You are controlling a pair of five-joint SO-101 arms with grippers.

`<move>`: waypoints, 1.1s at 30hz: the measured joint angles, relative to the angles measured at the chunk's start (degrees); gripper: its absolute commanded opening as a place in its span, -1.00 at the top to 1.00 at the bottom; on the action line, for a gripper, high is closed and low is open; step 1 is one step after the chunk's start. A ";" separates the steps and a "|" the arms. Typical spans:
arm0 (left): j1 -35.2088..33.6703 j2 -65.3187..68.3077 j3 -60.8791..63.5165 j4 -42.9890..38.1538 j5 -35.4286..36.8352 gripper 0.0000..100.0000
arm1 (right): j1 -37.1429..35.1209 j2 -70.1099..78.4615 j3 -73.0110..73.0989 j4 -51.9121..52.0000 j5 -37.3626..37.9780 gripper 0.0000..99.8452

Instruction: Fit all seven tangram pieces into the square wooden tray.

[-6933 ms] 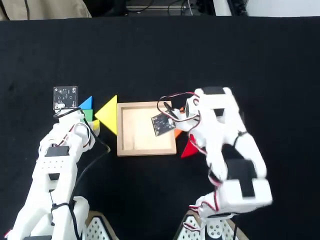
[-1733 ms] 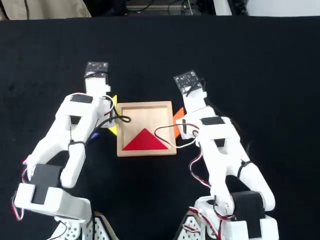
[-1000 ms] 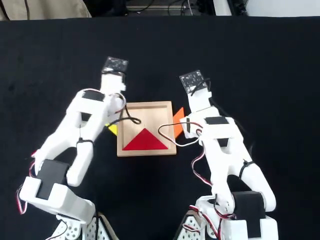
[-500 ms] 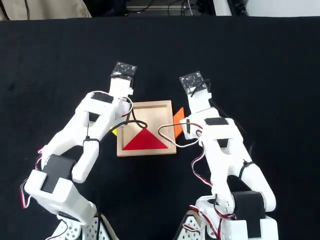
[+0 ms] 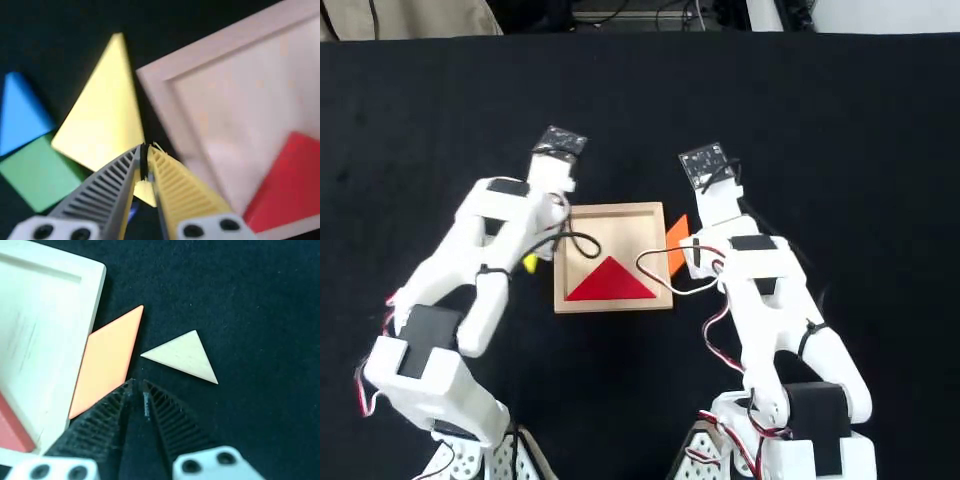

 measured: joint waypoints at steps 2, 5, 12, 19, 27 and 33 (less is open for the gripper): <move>-1.93 0.00 0.00 0.18 -2.55 0.94 | 0.00 0.00 0.00 0.00 0.00 0.98; -4.57 0.00 -0.18 1.58 -6.07 0.94 | 0.00 0.00 0.00 0.00 0.00 0.98; -12.04 0.44 -6.77 15.21 -14.07 0.93 | 0.00 0.00 0.00 0.00 0.09 0.98; -16.09 0.97 -17.23 16.70 -10.81 0.93 | 0.00 0.00 0.00 0.00 0.09 0.98; -7.56 6.95 -18.29 4.48 0.18 0.93 | 0.00 0.00 0.00 0.00 0.09 0.98; -4.31 13.01 -18.64 -0.97 0.70 0.93 | 0.00 0.00 0.00 0.00 0.09 0.98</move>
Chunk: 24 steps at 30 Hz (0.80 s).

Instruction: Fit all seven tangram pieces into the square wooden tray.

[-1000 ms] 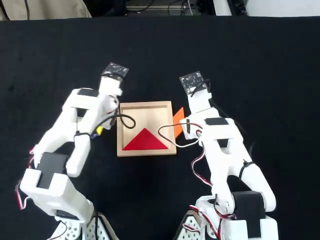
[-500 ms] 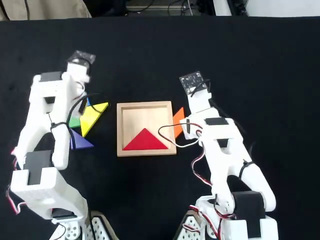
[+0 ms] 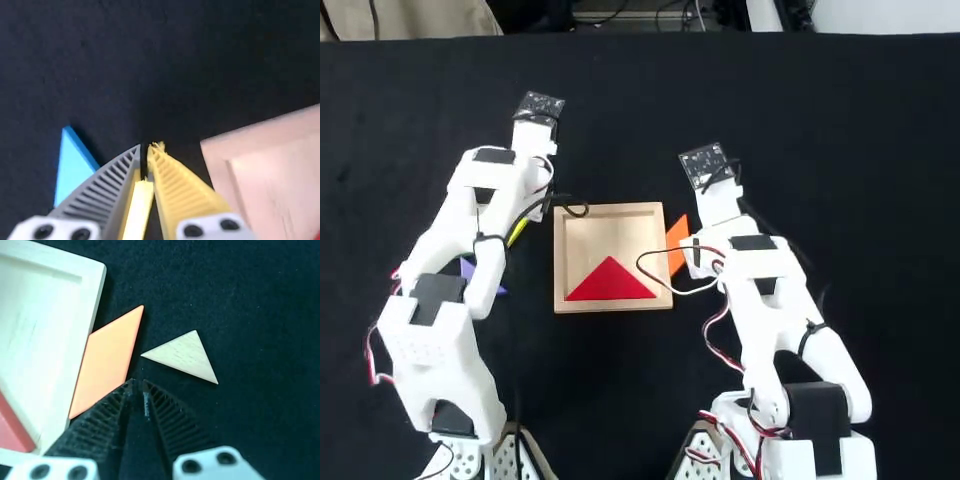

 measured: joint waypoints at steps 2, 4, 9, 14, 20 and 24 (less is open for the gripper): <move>-0.18 1.41 -1.14 -0.97 0.00 0.93 | 0.00 0.00 0.00 0.00 0.00 0.98; -0.26 2.64 -1.41 -0.70 0.00 0.93 | 0.00 0.00 0.00 0.00 0.00 0.98; -0.26 2.90 -2.20 -0.70 0.00 0.93 | 0.00 0.00 0.00 0.00 0.00 0.98; -0.26 3.52 -2.29 -0.62 0.00 0.93 | 0.00 0.00 0.00 0.00 0.00 0.98; -0.09 3.43 -3.43 9.67 -1.93 0.94 | 0.00 0.00 0.00 0.00 0.00 0.98; 0.53 3.43 -3.60 16.79 -6.68 0.94 | 0.00 0.00 0.00 0.00 0.00 0.98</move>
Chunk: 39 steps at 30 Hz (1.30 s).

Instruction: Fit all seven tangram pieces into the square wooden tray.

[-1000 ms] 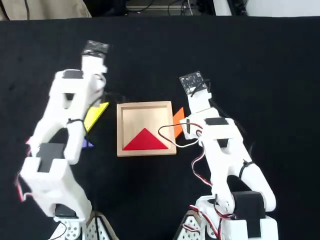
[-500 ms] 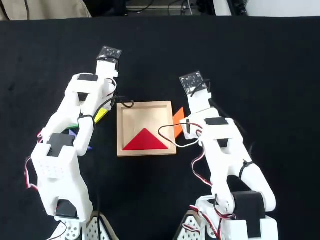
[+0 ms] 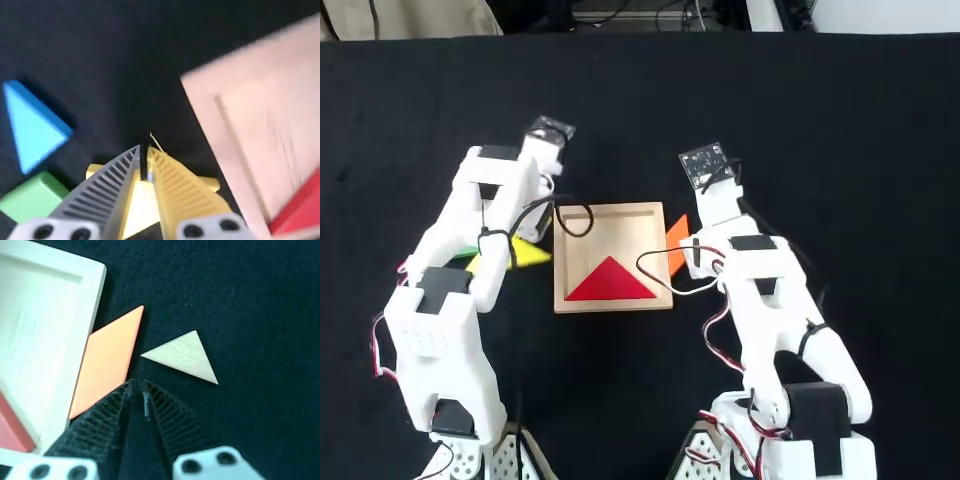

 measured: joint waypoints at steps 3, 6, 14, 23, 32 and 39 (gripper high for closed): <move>0.18 0.00 0.00 3.78 -1.85 0.94 | 0.00 0.00 0.00 0.00 0.00 0.98; 0.35 -0.09 1.05 6.42 -4.13 0.94 | 0.00 0.00 0.00 0.00 0.00 0.98; 0.79 -7.30 11.43 8.09 -7.91 0.93 | 0.00 0.00 0.00 0.00 0.00 0.98; -2.29 -41.32 28.75 7.74 -5.89 0.91 | 0.00 0.00 0.00 0.00 0.00 0.98; -23.12 -48.88 41.67 5.71 -6.77 0.82 | 0.00 0.00 0.09 0.00 0.00 0.98; -30.77 -48.88 50.11 -3.96 -14.51 0.85 | 0.00 0.00 0.09 0.00 0.00 0.98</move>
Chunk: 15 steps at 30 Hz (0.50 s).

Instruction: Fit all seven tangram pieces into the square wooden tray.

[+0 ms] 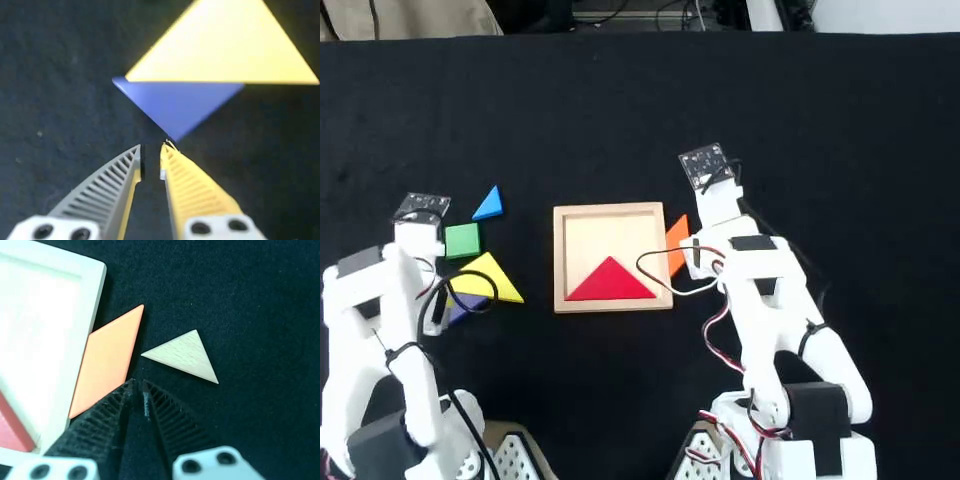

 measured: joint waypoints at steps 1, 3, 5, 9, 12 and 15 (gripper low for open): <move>0.00 0.00 0.44 -1.58 0.00 0.85 | 0.00 0.00 0.00 0.00 0.00 0.98; -0.26 0.97 0.44 -4.13 0.00 0.85 | 0.00 0.00 0.00 0.00 0.00 0.98; -0.26 4.13 0.44 -6.15 0.26 0.85 | 0.00 0.00 0.00 0.00 0.00 0.98; -0.53 14.68 -3.87 -7.91 0.70 0.85 | 0.00 0.00 0.00 0.00 0.00 0.98; -0.62 21.98 -9.58 -7.56 1.32 0.85 | 0.00 0.00 0.00 0.00 0.00 0.98; -0.79 25.93 -13.98 -7.38 3.69 0.85 | 0.00 0.00 0.00 0.00 0.00 0.98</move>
